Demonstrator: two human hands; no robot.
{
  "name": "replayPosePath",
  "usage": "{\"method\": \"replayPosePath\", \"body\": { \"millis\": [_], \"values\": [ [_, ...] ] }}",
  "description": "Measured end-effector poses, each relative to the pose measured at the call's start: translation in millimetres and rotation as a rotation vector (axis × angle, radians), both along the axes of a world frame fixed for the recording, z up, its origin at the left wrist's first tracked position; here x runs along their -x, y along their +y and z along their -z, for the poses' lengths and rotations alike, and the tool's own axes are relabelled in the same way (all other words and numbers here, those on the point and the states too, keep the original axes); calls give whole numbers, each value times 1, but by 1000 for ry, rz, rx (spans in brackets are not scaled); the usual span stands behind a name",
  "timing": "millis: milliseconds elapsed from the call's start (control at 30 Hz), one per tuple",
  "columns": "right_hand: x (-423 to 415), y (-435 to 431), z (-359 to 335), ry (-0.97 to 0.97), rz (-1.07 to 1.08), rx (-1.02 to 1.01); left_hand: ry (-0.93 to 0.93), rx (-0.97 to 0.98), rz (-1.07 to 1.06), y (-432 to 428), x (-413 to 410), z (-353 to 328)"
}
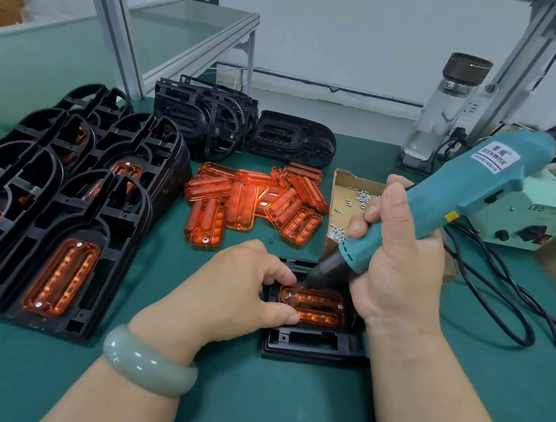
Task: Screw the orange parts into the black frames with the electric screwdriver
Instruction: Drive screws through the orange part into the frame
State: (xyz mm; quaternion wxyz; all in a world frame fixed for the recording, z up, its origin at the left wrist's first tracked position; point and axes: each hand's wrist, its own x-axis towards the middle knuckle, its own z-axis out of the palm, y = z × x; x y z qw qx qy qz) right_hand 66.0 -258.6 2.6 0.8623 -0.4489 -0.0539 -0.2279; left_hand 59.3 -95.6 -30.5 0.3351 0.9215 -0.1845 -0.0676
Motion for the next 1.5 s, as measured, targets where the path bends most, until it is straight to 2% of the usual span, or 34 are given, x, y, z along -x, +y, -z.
{"method": "replayPosePath", "body": {
  "millis": [1500],
  "values": [
    [3, 0, -4, -53, -132, 114, 2, 6, 2, -1, 0, -3]
  ]
}}
